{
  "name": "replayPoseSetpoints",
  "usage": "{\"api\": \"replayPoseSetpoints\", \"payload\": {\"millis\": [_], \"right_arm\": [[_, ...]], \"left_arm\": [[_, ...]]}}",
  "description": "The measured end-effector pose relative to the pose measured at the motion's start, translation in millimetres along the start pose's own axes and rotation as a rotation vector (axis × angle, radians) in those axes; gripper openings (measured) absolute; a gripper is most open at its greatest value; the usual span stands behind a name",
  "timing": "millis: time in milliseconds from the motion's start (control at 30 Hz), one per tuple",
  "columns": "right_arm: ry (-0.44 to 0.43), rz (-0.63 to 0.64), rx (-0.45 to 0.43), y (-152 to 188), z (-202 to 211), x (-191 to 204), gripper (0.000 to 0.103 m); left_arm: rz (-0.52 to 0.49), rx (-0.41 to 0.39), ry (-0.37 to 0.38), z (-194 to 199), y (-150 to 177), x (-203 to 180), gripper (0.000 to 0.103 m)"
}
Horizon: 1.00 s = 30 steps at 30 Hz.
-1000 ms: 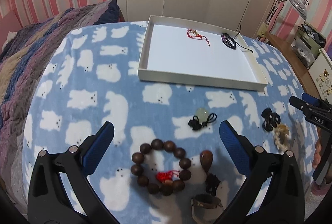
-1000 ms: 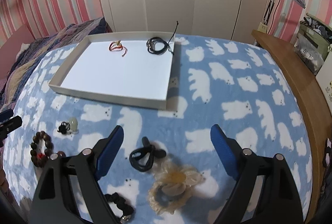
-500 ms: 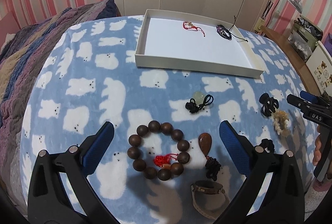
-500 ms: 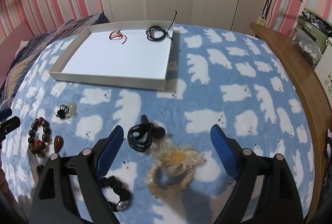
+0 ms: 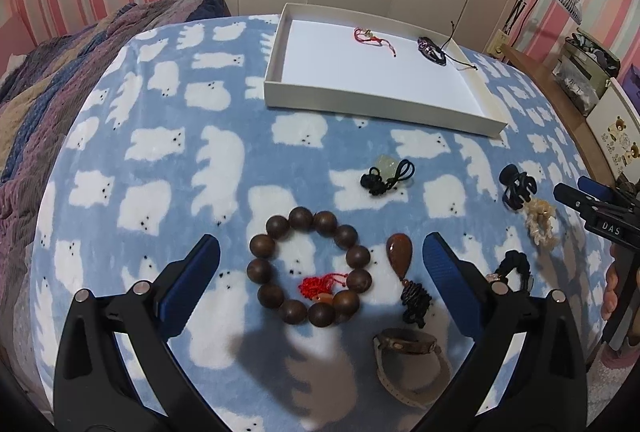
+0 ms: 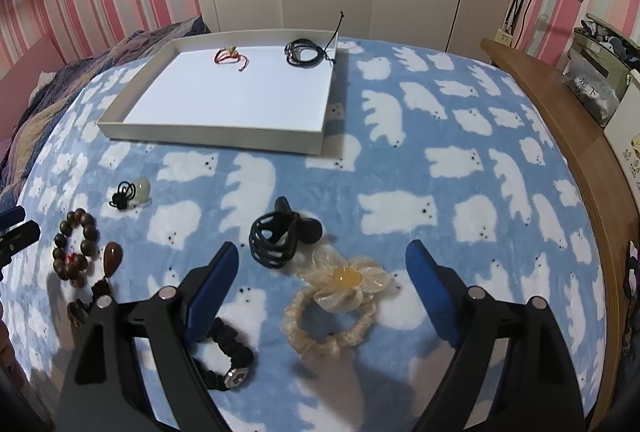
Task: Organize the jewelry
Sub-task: 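Move both tools back over the remaining jewelry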
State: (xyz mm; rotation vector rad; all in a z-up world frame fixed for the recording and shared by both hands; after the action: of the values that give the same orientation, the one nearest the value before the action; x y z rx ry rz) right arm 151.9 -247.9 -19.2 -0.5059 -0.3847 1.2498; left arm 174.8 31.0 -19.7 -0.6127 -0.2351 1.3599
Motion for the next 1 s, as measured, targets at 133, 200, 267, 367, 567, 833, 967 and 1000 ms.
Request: {"api": "replayPoseSetpoints", "payload": {"millis": [133, 200, 267, 367, 567, 833, 967, 1000], "right_arm": [[0.013, 0.000, 0.009, 5, -2, -3, 0.086], [0.009, 0.000, 0.015, 8, -2, -4, 0.086], [0.015, 0.004, 0.021, 11, -3, -5, 0.086], [0.021, 0.012, 0.032, 15, -4, -5, 0.086], [0.036, 0.001, 0.024, 17, -4, -11, 0.086], [0.046, -0.004, 0.021, 18, -4, -22, 0.086], [0.047, -0.010, 0.040, 24, -10, -27, 0.086], [0.047, -0.011, 0.047, 25, -12, -29, 0.086]], "left_arm": [[0.015, 0.015, -0.003, -4, 7, 5, 0.100], [0.024, 0.021, -0.001, -5, 10, 7, 0.099], [0.025, 0.031, 0.009, -6, 14, 6, 0.098], [0.011, 0.044, 0.041, -5, 19, -4, 0.095], [-0.022, 0.063, 0.085, -4, 26, -29, 0.095], [-0.071, 0.122, 0.118, -19, 37, -63, 0.087], [-0.091, 0.155, 0.120, -28, 41, -77, 0.082], [-0.099, 0.158, 0.114, -30, 42, -80, 0.082]]}}
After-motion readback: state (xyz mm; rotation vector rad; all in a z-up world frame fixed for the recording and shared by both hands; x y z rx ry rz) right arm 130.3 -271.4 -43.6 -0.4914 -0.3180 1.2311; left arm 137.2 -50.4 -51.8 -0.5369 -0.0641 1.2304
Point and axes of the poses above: each gripper's, at about its wrist camera, not at the fingertips, and z roughly against the way its jaws point, x to its left, y to its underside, the point moved 5 cm from there along -z, roughly the way its jaws point, and after that the axes turned 5 degrees about y, right-handed, at the moved point
